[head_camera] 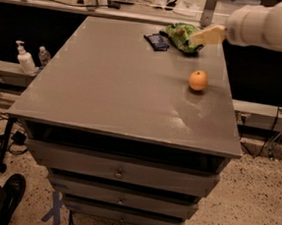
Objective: Move green rice chip bag near rxbar blueberry
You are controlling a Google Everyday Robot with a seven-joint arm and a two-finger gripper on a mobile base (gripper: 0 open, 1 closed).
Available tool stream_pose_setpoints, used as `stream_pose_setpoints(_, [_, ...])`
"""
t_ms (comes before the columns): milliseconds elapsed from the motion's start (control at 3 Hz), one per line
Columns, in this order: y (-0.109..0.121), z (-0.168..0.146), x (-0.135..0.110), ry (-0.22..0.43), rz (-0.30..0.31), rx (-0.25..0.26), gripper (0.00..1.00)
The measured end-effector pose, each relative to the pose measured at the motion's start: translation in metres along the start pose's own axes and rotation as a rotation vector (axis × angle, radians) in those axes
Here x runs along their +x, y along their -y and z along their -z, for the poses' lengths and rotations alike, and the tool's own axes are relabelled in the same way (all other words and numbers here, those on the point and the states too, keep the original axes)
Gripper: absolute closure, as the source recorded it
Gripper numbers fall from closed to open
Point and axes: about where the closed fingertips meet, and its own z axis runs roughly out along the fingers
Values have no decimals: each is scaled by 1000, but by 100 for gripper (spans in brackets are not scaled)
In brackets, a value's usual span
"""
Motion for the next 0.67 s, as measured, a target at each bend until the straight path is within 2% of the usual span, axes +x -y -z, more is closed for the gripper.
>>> stream_pose_setpoints(333, [24,56,-4,52,22,-5,0])
stream_pose_setpoints(667, [32,68,2,54,60,8,0])
